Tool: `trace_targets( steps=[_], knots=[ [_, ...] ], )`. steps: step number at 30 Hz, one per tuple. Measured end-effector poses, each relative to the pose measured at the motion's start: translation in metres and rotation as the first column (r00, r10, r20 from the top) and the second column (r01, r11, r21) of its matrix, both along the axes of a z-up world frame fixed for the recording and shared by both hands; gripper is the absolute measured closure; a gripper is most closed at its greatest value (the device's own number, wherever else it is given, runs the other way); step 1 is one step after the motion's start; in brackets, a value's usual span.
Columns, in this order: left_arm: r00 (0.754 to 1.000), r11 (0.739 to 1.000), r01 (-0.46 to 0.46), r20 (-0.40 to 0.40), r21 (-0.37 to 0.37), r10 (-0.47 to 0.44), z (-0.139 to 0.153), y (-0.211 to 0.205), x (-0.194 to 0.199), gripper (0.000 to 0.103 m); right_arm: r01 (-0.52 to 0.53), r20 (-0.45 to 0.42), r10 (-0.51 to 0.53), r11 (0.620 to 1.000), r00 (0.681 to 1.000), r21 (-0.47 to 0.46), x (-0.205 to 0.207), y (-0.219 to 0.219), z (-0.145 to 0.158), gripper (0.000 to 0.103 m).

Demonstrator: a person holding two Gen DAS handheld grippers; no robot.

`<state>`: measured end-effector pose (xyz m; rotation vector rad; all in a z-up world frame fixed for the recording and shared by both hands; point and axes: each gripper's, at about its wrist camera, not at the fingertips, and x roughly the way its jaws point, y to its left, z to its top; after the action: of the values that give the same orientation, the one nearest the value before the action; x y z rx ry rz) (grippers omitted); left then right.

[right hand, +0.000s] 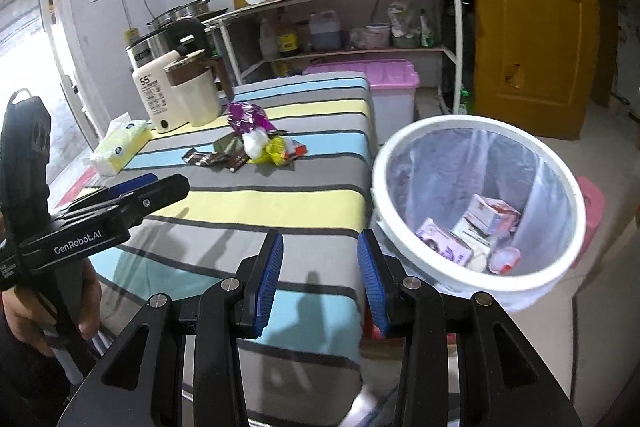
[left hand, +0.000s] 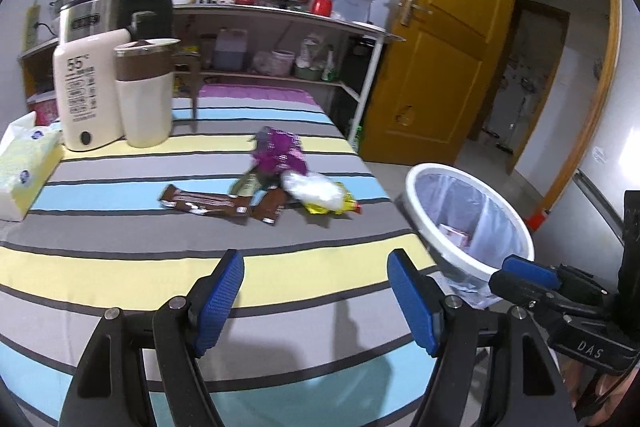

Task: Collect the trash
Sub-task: 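Move both tools back to the table toward the remaining wrappers and bag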

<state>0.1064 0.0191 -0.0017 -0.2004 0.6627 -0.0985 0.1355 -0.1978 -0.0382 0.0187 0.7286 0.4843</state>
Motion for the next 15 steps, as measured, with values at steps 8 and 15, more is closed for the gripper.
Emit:
trace_targets(
  steps=[8, 15],
  knots=[
    [0.999, 0.999, -0.051, 0.006, 0.007, 0.051, 0.004, 0.022, 0.001, 0.029, -0.054, 0.001, 0.054, 0.999, 0.999, 0.001, 0.012, 0.024, 0.004, 0.063],
    [0.994, 0.994, -0.105, -0.01, 0.01, 0.105, 0.007, 0.043, 0.01, 0.029, -0.092, 0.006, 0.092, 0.996, 0.996, -0.007, 0.029, 0.045, 0.006, 0.063]
  ],
)
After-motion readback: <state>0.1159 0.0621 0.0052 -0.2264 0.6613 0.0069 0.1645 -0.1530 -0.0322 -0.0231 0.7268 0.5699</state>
